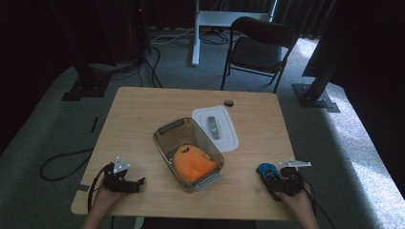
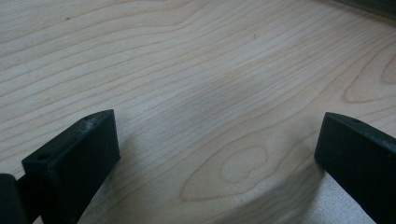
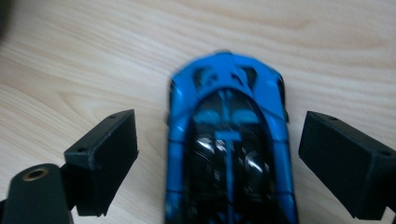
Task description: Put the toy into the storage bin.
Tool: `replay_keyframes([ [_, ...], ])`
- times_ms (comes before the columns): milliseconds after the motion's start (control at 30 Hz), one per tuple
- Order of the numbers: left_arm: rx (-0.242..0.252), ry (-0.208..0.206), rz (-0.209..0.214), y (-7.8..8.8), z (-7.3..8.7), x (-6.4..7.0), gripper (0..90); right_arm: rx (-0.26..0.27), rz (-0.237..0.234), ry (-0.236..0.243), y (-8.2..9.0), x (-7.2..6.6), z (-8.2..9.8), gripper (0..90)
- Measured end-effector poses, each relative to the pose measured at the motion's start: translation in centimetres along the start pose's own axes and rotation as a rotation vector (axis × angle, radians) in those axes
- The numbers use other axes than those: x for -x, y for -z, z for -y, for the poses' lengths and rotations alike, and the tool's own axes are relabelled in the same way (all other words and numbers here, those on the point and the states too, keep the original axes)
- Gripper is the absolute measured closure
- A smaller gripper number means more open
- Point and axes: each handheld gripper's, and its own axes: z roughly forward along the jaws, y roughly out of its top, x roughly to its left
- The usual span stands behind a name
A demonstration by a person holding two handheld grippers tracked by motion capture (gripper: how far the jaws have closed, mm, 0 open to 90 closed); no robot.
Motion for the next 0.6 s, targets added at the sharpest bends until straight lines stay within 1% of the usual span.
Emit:
replay_keyframes([
  [33,0.000,0.000,0.000,0.0,0.0,0.0,0.3,-0.004,0.008,-0.004,-0.1,0.1,0.1,11.0],
  [133,0.000,0.000,0.000,0.0,0.0,0.0,0.3,-0.017,0.007,-0.008,-0.5,0.4,0.4,11.0],
  [267,-0.001,0.000,0.000,0.0,0.0,0.0,0.3,-0.039,0.032,0.022,-0.9,0.3,0.6,11.0],
  [367,0.000,0.000,0.000,0.0,0.0,0.0,0.3,-0.049,0.032,0.025,-1.2,0.3,0.7,11.0],
  [433,-0.001,0.000,0.000,0.0,0.0,0.0,0.3,-0.068,0.038,0.031,-1.5,0.3,0.8,11.3],
  [533,0.000,0.000,0.000,0.0,0.0,0.0,0.3,-0.071,0.046,0.042,-1.7,0.2,0.6,12.1],
  [567,0.000,0.000,0.000,0.0,0.0,0.0,0.3,-0.066,0.055,0.055,-1.8,0.1,0.6,12.5],
  [600,0.000,0.000,0.000,0.0,0.0,0.0,0.3,-0.060,0.054,0.055,-1.8,0.1,0.6,12.7],
])
